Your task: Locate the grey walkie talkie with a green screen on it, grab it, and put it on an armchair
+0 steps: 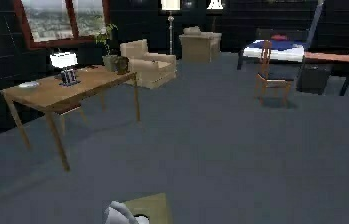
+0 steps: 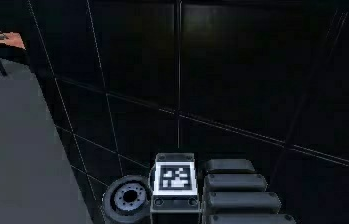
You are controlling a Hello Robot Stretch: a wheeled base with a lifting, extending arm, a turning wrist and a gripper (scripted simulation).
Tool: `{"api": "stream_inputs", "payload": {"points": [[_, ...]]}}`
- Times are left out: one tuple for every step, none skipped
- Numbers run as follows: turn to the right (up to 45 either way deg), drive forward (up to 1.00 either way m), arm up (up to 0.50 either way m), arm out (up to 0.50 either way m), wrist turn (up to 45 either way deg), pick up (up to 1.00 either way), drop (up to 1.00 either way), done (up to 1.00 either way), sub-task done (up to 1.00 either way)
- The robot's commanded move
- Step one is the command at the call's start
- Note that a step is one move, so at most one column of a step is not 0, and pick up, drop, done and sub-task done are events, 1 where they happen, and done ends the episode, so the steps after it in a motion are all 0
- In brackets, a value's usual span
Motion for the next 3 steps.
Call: {"api": "stream_inputs", "payload": {"points": [[0.0,1.00,0.00,0.00,0.0,0.00,0.00,0.00,0.00],[0.0,1.00,0.00,0.00,0.0,0.00,0.00,0.00,0.00],[0.0,0.45,0.00,0.00,0.0,0.00,0.00,0.00,0.00]]}}
